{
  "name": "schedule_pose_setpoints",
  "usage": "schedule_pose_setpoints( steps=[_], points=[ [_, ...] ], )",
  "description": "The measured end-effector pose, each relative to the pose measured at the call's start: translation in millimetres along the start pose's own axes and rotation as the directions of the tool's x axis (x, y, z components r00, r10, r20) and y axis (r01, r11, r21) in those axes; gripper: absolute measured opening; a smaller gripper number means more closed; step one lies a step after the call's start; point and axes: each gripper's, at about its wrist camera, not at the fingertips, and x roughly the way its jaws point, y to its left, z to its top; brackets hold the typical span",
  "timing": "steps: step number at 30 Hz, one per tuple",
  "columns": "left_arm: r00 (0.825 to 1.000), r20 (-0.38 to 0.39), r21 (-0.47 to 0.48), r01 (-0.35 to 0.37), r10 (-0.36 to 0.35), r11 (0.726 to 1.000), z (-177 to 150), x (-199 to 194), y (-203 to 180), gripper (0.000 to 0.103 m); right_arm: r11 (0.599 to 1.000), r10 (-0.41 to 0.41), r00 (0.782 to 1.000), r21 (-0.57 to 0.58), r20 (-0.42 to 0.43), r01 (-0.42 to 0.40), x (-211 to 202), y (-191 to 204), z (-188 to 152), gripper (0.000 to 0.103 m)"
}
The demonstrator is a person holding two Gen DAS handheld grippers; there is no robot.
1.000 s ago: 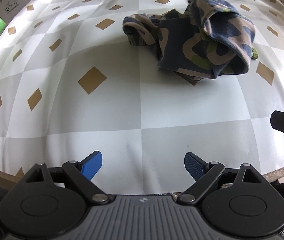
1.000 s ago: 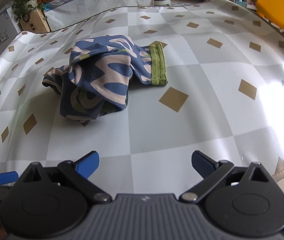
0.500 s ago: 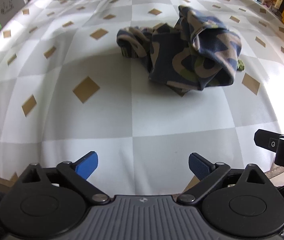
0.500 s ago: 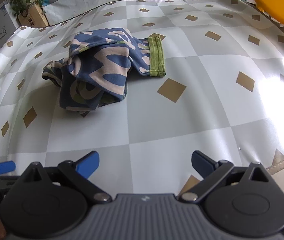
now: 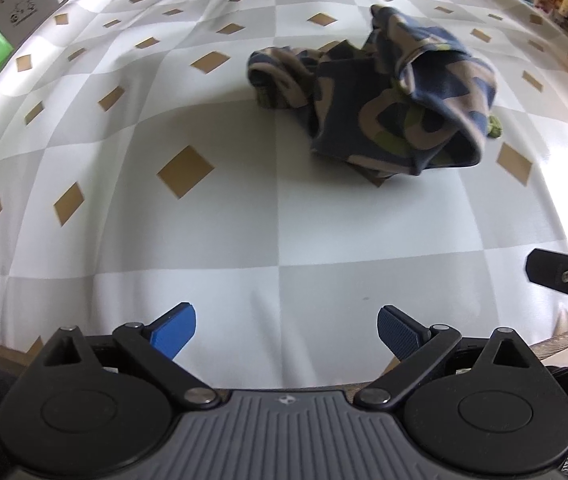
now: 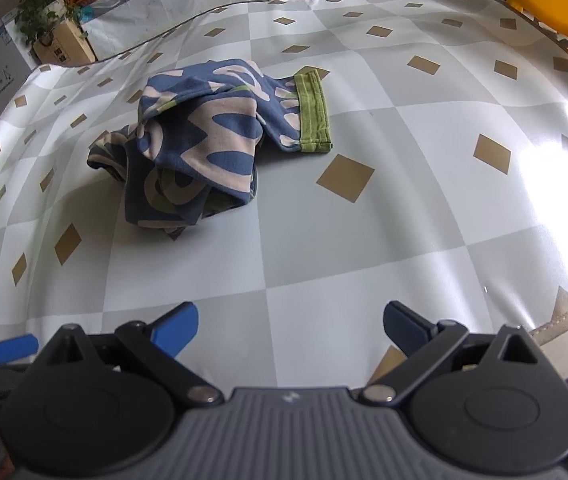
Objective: Fold clothes
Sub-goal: 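Release the pants and pull both tools back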
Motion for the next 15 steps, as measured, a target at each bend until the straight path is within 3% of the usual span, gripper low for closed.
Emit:
schedule_pose_setpoints(
  steps=[9, 15],
  points=[
    [0.997, 0.055, -0.027, -0.043, 0.045, 0.999, 0.1, -9.1, 4.6, 0.098, 1.0, 0.018, 1.0, -0.02, -0.007, -0.018, 2.5, 5.2, 0.7, 0.099],
    [0.997, 0.065, -0.045, -0.034, 0.037, 0.998, 2.4, -9.1, 5.1, 0.098, 1.0, 0.026, 1.0, -0.014, -0.014, -0.026, 6.7, 6.3, 1.0, 0.099]
  ],
)
